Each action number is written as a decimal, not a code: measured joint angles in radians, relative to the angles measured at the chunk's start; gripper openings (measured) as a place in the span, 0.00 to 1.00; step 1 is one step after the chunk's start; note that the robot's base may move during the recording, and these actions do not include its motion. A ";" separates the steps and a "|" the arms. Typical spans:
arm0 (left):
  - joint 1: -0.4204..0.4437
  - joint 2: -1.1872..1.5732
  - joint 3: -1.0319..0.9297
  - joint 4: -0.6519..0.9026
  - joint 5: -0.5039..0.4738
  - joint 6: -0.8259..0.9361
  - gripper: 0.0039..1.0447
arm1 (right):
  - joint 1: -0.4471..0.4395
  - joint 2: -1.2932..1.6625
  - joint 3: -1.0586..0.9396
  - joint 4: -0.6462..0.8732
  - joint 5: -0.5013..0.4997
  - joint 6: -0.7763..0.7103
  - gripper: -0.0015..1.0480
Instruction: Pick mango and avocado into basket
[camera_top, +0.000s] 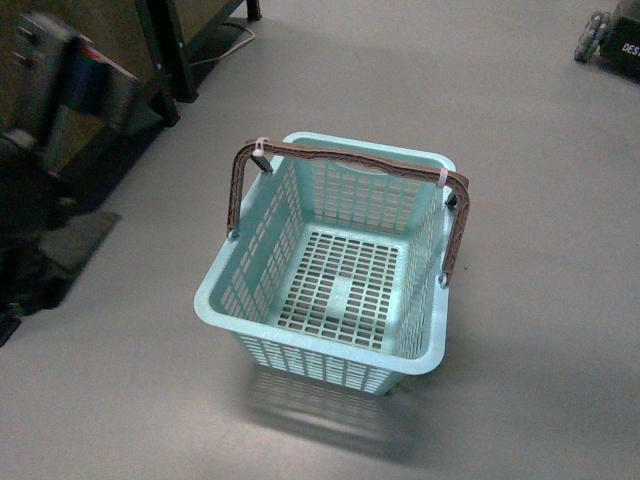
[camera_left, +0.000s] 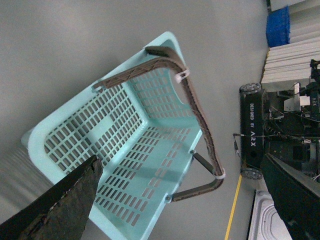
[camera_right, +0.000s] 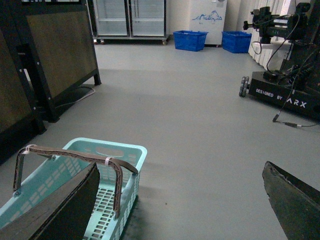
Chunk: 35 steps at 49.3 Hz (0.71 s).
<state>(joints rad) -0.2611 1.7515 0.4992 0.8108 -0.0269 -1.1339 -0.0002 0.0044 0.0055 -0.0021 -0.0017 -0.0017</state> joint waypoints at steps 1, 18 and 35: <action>-0.002 0.025 0.012 0.008 0.004 -0.006 0.93 | 0.000 0.000 0.000 0.000 0.000 0.000 0.93; -0.058 0.512 0.394 0.125 0.032 -0.143 0.93 | 0.000 0.000 0.000 0.000 0.000 0.000 0.93; -0.141 0.781 0.901 0.037 0.064 -0.212 0.93 | 0.000 0.000 0.000 0.000 0.000 0.000 0.93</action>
<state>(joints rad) -0.4019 2.5328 1.3998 0.8474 0.0368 -1.3464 -0.0002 0.0044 0.0055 -0.0021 -0.0017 -0.0017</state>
